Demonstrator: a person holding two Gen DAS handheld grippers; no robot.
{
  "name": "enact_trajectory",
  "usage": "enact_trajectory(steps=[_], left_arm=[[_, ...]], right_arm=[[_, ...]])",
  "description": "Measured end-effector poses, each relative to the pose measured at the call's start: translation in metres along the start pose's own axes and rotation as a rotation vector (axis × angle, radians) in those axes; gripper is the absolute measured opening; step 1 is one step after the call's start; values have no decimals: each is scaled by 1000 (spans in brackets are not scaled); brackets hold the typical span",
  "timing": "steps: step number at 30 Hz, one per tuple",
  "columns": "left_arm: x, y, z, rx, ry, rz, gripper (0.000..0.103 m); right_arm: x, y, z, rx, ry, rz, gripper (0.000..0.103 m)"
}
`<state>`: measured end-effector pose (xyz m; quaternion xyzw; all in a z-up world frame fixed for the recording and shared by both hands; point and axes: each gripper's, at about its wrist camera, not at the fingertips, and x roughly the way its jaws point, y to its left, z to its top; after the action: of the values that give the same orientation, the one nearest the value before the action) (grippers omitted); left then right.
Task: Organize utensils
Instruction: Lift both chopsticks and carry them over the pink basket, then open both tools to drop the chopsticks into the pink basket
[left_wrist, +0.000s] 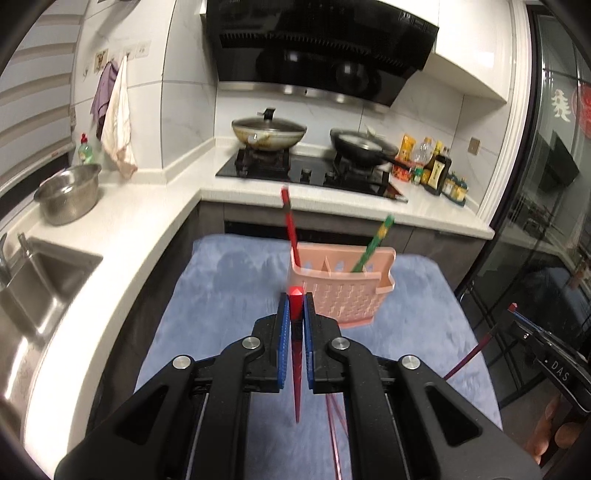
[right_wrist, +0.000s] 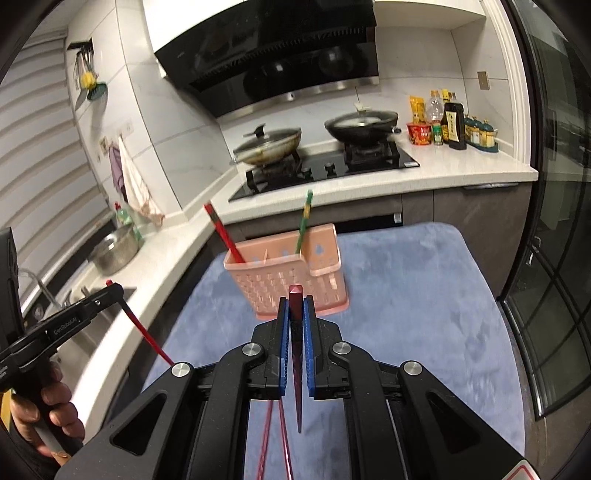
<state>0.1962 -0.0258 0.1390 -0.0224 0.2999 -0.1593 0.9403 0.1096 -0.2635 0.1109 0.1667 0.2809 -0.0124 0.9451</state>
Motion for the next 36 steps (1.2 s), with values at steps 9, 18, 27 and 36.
enact_trajectory(steps=[9, 18, 27, 36], left_arm=[[-2, -14, 89, 6, -184, -22, 7], [32, -19, 143, -22, -287, -26, 7], [96, -7, 127, -30, -185, 14, 7], [136, 5, 103, -56, -74, 18, 7]], right_arm=[[6, 4, 87, 42, -164, 62, 7], [51, 13, 148, 40, -237, 65, 7], [120, 9, 143, 27, -147, 25, 7], [162, 2, 116, 26, -43, -10, 7]])
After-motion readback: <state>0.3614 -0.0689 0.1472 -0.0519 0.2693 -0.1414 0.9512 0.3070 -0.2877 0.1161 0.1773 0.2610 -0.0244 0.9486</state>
